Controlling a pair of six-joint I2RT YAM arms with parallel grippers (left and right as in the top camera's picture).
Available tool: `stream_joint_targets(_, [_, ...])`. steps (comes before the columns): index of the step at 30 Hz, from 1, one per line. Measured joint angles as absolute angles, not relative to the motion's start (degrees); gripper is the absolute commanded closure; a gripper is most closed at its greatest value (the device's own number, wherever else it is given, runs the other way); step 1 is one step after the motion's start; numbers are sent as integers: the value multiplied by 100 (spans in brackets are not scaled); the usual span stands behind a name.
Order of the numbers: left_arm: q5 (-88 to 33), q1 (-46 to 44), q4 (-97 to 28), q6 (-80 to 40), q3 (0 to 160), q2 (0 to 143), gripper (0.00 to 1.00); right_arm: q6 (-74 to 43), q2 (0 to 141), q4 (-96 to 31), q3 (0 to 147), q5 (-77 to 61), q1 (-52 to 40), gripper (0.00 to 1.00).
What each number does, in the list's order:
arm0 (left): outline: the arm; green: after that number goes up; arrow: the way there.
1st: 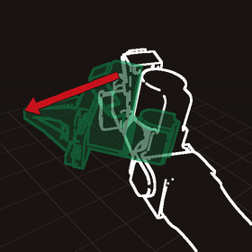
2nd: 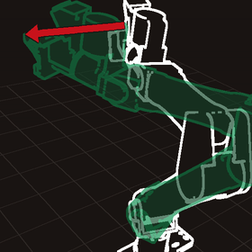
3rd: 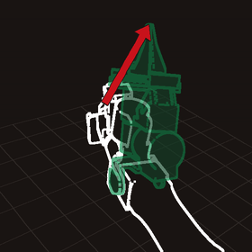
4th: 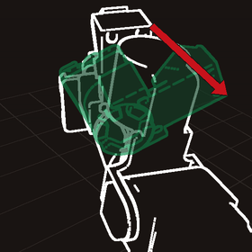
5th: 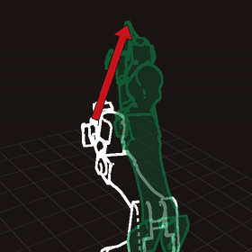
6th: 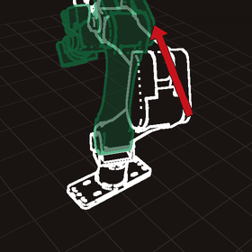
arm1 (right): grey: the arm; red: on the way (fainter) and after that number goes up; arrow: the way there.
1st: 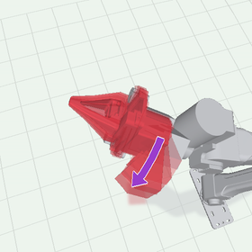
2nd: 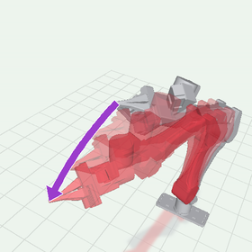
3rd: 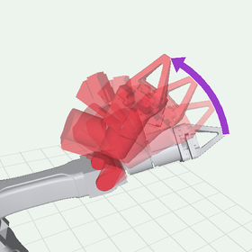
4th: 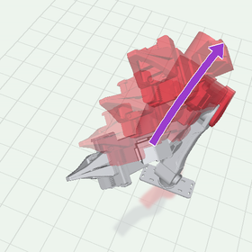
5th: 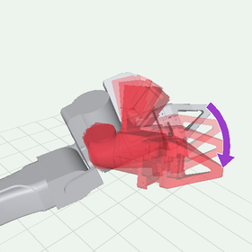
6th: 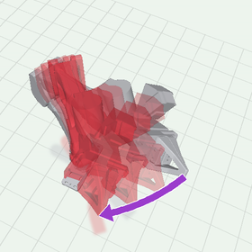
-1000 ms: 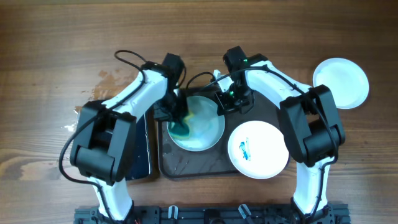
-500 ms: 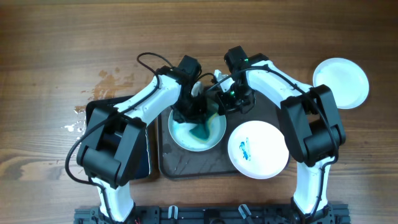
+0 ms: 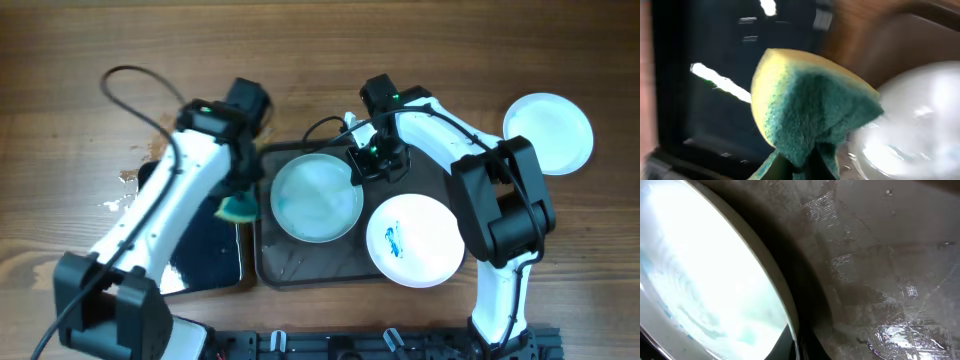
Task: Clean dirty plates on tray and stack at the side
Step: 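Lift the sponge away and lift the plate with the right gripper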
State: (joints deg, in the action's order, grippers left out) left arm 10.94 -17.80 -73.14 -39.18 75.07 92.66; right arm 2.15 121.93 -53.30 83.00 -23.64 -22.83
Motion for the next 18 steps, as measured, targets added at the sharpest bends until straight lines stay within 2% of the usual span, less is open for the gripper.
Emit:
stream_joint_targets(3, [1367,-840,-7548,-4128,7507,9255,96,119,12090,-5175,8379,-1863,-2290,95])
stream_joint_targets(9, [1422,104,-7269,-4032,7507,9255,96,108,11174,-5006,8381,-794,-2283,96])
stream_joint_targets(15, [1293,331,-7004,-3607,7507,9255,96,134,10189,-5035,8383,82,-2335,96])
stream_joint_targets(18, [1243,336,-6997,-3581,7507,9255,96,196,9810,-5107,8383,790,-2696,96])
